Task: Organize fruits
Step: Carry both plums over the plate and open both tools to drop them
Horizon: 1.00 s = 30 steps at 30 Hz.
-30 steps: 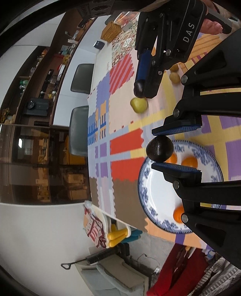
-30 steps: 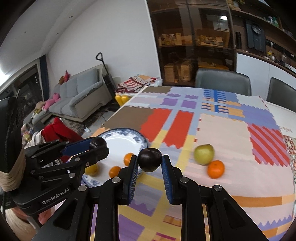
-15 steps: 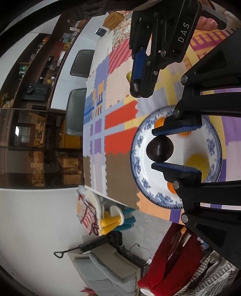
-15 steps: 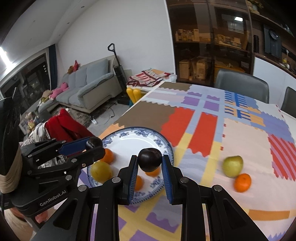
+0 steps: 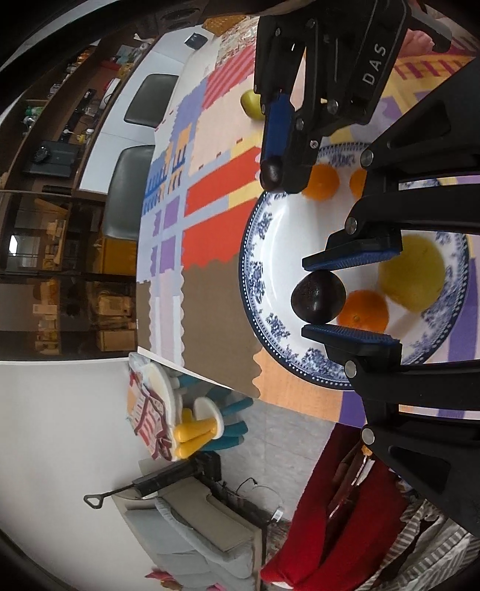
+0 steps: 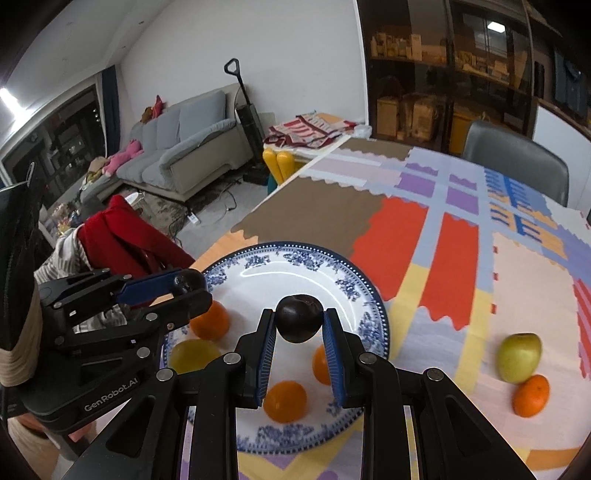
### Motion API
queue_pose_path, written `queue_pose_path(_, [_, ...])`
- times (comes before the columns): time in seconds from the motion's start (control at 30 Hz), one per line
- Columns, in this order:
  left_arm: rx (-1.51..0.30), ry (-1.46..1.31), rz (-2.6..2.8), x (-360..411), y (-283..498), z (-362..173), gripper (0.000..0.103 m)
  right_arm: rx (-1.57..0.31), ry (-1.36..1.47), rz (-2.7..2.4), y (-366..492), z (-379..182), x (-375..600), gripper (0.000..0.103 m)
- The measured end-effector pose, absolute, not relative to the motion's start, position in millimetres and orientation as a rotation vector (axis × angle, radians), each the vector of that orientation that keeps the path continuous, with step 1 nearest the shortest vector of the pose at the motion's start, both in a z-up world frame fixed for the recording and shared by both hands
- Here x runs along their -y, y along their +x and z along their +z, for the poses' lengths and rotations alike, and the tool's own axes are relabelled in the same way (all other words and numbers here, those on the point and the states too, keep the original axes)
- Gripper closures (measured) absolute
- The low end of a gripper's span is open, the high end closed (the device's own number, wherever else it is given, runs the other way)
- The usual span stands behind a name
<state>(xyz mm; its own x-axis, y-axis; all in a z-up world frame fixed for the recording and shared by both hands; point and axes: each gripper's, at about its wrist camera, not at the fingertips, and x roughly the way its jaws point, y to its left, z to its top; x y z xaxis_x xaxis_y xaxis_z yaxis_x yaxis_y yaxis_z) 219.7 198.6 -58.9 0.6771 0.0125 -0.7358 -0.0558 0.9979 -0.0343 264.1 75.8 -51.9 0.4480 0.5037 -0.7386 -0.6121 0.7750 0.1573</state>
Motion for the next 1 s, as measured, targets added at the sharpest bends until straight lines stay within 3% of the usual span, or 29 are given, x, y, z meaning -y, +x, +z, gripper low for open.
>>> queue_pose_path(0.6, [-0.979,-0.030,-0.027,-207.8,275.6,-94.7,0.074,-0.990,-0.145,0.662,309.2,-93.6,-95.6,0.076])
queue_pose_path(0.73, [-0.969,-0.014,-0.008,-205.7,273.8,-90.7,0.061,-1.013,-0.119,0.652,311.3,-94.3,-93.7,0.075])
queue_pose_path(0.83, [-0.958,-0.016,0.001,-205.8,269.5,-85.2,0.057,-1.006,-0.105,0.645,310.2,-90.6,-89.2,0.072])
queue_pose_path(0.9, [-0.949,-0.012,0.016,-204.3,264.3,-80.1,0.055,-0.993,-0.104,0.634,307.1,-85.4,-86.1,0.063])
queue_pose_path(1.0, [-0.932,-0.005,0.035,-201.1,255.4,-71.5,0.054,-0.976,-0.100,0.641,301.7,-77.2,-81.4,0.063])
